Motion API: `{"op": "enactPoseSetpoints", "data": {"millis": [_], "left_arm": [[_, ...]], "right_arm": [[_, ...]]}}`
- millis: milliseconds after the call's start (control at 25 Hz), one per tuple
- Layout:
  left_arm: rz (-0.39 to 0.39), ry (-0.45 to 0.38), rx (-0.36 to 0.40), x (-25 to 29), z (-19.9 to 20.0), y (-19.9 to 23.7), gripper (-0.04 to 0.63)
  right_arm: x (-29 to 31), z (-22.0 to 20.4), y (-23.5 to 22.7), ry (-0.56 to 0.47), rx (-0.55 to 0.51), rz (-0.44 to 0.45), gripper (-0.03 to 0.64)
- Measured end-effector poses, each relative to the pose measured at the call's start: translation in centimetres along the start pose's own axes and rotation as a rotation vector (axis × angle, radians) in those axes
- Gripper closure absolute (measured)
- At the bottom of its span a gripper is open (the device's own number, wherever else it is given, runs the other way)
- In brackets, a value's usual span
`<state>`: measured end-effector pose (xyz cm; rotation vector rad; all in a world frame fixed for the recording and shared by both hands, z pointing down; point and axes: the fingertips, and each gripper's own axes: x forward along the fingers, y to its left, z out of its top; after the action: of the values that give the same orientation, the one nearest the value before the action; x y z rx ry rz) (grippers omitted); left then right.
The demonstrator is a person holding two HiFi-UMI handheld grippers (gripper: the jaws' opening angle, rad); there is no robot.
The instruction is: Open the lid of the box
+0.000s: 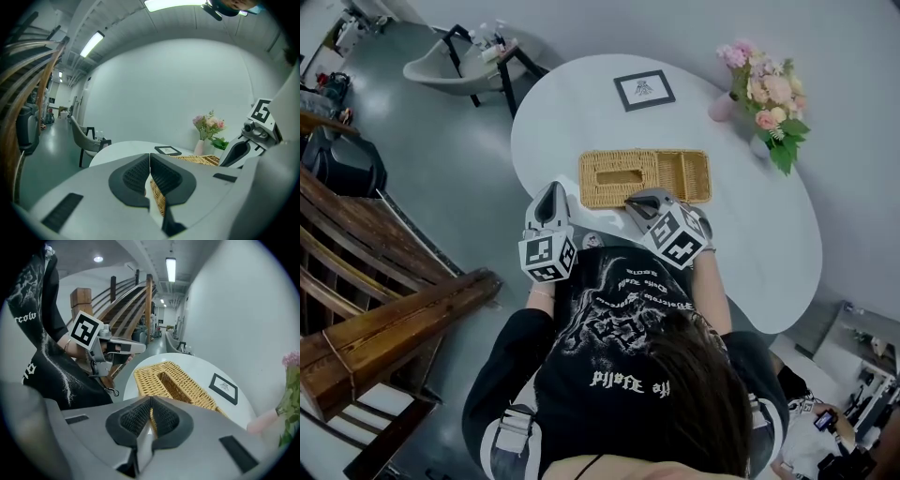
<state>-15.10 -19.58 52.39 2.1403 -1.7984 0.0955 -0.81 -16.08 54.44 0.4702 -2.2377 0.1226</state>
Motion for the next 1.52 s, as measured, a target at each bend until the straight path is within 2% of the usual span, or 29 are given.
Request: {"op": "enactPoseSetpoints", "data": {"millis": [320, 640, 1520], "left_arm": [[-0.02, 0.012, 0.019, 0.6, 0.1, 0.1, 0.572], [-0.038, 0.015, 0.036, 0.9, 0.2, 0.5, 0.572], [-0.161, 0.083, 0.065, 1.8, -1.0, 1.3, 0.572]], "right_arm": [[0.0, 0.3, -0.2, 0.029, -0.005, 0.024, 0.58], [-0.3, 0.8, -0.4, 0.075, -0.058, 0.047, 0.581], [-0.9, 2.5, -1.5, 0.163, -0.12, 0.05, 0.581]]}}
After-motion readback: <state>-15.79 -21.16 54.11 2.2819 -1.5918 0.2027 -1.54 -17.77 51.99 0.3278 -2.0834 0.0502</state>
